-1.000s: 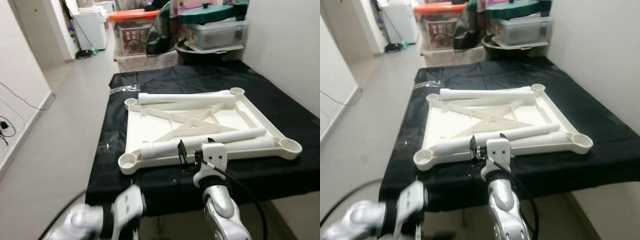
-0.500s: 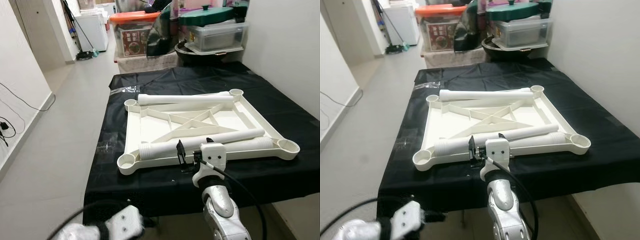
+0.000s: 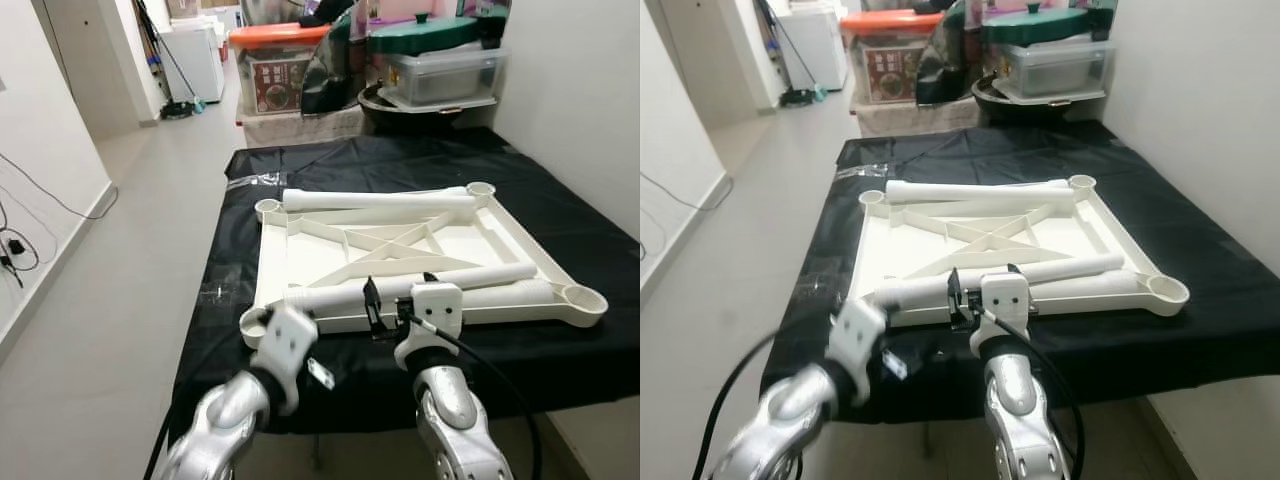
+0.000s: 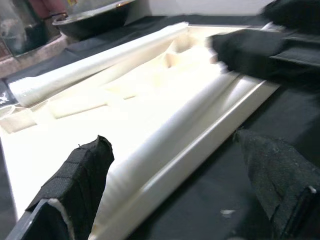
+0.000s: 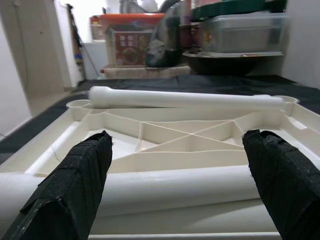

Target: Building children table

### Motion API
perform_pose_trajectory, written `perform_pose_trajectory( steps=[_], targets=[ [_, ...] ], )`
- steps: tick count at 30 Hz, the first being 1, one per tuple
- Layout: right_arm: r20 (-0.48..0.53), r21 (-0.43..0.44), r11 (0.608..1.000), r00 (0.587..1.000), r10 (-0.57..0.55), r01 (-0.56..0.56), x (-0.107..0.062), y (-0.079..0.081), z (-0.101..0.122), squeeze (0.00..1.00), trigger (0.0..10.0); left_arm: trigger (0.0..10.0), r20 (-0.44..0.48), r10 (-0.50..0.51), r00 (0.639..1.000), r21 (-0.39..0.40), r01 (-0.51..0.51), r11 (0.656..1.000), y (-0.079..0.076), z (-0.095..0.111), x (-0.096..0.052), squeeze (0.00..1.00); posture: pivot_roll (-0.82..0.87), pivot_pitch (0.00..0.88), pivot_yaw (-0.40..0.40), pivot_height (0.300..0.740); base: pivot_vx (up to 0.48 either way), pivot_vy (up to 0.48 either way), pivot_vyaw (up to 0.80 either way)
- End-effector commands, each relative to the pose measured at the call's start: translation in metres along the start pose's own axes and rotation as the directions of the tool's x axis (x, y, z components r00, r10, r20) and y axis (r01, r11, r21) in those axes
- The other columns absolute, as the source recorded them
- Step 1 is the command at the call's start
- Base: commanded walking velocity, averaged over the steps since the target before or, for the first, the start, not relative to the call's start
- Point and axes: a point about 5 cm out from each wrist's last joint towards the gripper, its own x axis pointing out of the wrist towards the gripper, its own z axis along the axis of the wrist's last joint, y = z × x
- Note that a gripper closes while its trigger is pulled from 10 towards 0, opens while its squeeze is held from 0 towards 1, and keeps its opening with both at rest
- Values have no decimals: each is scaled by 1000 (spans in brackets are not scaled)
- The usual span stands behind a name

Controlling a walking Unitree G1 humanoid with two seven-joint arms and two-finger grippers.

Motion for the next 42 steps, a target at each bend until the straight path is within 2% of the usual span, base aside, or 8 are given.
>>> perform_pose_trajectory(
  steps=[1, 8, 27, 28, 31, 36, 37, 42],
  targets=[
    [-10, 2, 1000, 1000, 2, -2, 2, 0, -1, 0, 10000, 10000, -52, 35, 998, 47, -33, 998, 15, -8, 0, 0, 71, 4, 29, 740, 0, 0, 0],
    [-9, -11, 1000, 1000, -24, 24, 6, -10, 0, 0, 10000, 10000, -112, 69, 991, 139, -53, 989, 58, -3, 2, 0, 78, 28, 36, 740, 0, 0, 0],
    [-34, 8, 1000, 999, 1, -1, -3, -1, -3, 0, 10000, 10000, -161, -293, 942, 269, 328, 906, 70, 18, 16, 0, 74, 66, 47, 740, 0, 0, 0],
    [-37, 9, 1000, 999, 1, -1, -4, -1, -3, 0, 10000, 10000, -187, -315, 931, 272, 357, 894, 72, 16, 16, 992, 73, 75, 49, 740, 0, 0, 0],
    [-39, 9, 1000, 999, 3, -2, -5, -1, -3, 0, 10000, 10000, -205, -335, 920, 270, 382, 884, 73, 15, 16, 1000, 74, 81, 47, 740, 0, 0, 0],
    [-50, 8, 1000, 999, 8, -7, -9, -1, -3, 0, 10000, 10000, -239, -368, 898, 290, 428, 856, 75, 13, 15, 894, 75, 101, 46, 740, 0, 0, 0],
    [-52, 9, 1000, 999, 10, -9, -9, -1, -4, 0, 10000, 10000, -241, -375, 895, 291, 435, 852, 75, 13, 15, 0, 74, 103, 45, 740, 0, 0, 0],
    [-59, 15, 1000, 998, 17, -16, -12, 1, -3, 0, 10000, 10000, -245, -382, 891, 289, 443, 849, 80, 14, 17, 0, 76, 120, 43, 740, 0, 0, 0]
  ],
)
